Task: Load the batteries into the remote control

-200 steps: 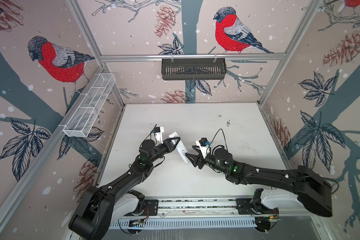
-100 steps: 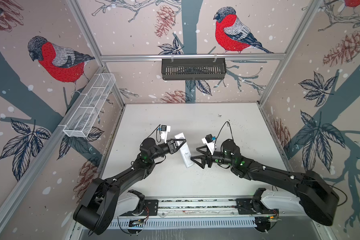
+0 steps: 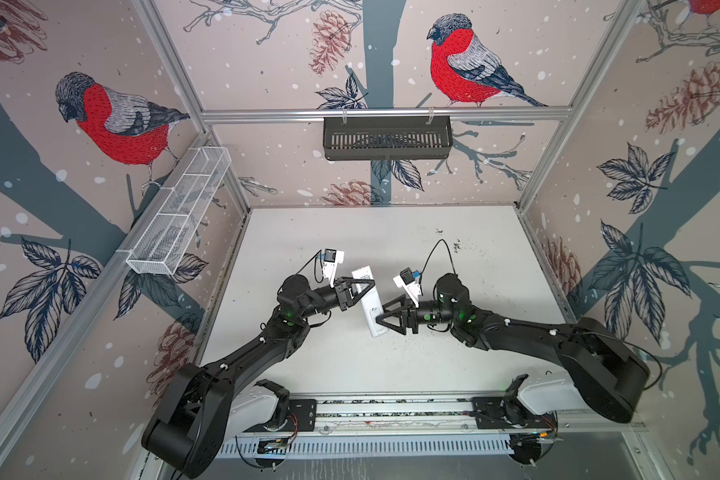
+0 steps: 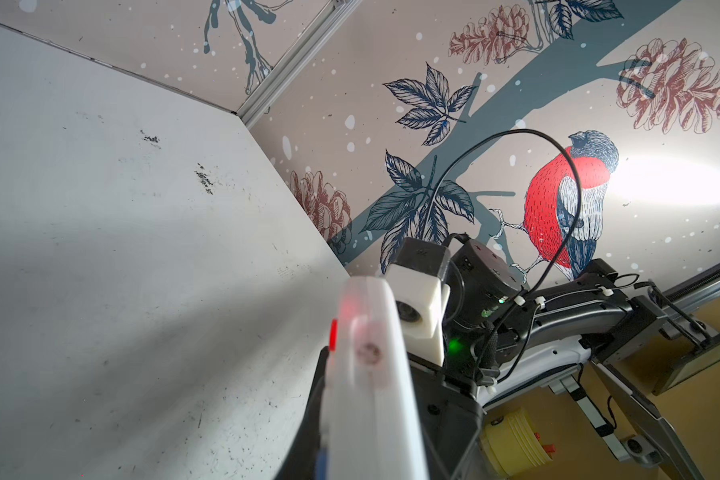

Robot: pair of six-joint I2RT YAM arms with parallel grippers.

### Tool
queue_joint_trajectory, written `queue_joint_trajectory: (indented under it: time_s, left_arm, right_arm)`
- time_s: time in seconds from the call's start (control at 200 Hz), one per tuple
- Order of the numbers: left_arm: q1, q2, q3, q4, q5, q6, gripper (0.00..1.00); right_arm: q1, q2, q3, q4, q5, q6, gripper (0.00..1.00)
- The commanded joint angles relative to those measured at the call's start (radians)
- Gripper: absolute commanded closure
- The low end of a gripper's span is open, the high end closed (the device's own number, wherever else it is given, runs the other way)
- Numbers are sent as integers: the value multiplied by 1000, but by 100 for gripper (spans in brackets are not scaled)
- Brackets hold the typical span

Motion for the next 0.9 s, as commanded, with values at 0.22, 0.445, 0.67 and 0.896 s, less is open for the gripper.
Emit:
queue_joint_trajectory:
  time_s: [0.22, 0.445, 0.67, 0.896]
  left_arm:
    - [-2, -25, 15, -6, 21, 39, 100]
    - [-1, -21, 19, 16, 43, 33, 100]
    - [-3, -20, 8, 96, 80, -3, 100]
    - [-8, -21, 0, 141, 90, -22, 100]
  right_arm:
    - [-1, 61, 27, 77, -39, 50, 64]
    - [-2, 56, 34, 113, -72, 58, 50]
    - [0, 90, 48, 179, -141, 93, 51]
    - [16, 104, 48, 210, -183, 107, 51]
